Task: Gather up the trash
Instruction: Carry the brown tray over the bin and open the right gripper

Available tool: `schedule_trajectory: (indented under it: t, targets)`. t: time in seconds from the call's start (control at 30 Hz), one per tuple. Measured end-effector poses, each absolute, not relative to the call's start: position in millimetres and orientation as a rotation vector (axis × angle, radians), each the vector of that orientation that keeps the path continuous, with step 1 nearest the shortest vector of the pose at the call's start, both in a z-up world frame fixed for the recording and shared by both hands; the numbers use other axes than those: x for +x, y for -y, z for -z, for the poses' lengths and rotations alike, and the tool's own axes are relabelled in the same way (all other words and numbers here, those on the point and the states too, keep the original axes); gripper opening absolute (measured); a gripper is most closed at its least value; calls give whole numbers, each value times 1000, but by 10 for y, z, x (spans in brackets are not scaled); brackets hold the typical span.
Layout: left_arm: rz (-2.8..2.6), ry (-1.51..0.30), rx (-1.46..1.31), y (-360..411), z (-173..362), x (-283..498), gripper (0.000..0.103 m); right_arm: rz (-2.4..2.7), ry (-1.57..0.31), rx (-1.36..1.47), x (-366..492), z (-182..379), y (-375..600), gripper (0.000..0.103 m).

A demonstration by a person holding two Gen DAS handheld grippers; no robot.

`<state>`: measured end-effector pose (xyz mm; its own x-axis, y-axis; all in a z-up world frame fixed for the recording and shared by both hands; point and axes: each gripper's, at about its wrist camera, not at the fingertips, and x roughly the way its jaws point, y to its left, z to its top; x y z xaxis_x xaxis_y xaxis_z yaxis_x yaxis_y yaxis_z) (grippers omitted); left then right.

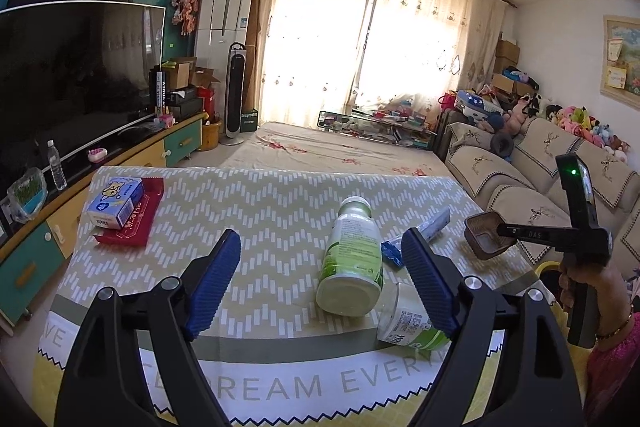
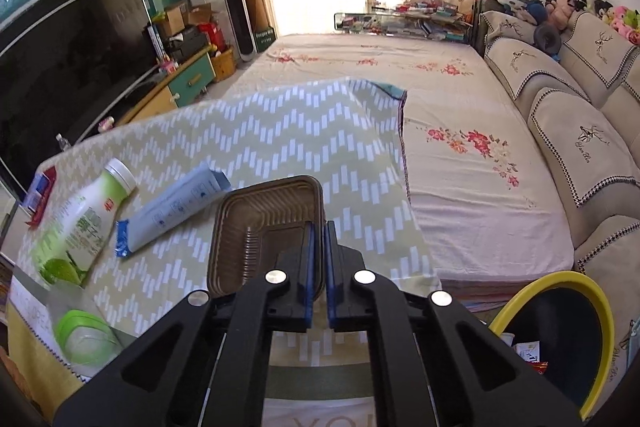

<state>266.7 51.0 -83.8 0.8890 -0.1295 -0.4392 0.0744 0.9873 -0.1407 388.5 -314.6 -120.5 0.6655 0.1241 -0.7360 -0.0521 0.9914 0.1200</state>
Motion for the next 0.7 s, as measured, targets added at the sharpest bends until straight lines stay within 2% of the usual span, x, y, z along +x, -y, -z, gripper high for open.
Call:
schedule_trajectory:
  t: [0.37, 0.7]
  targets:
    - [127, -468, -104, -436, 851, 2656, 82, -99, -692, 149, 3131, 684, 3514, 4]
    - [141, -468, -85, -377, 858, 2650, 82, 145, -683, 260, 2453, 904, 4510, 5]
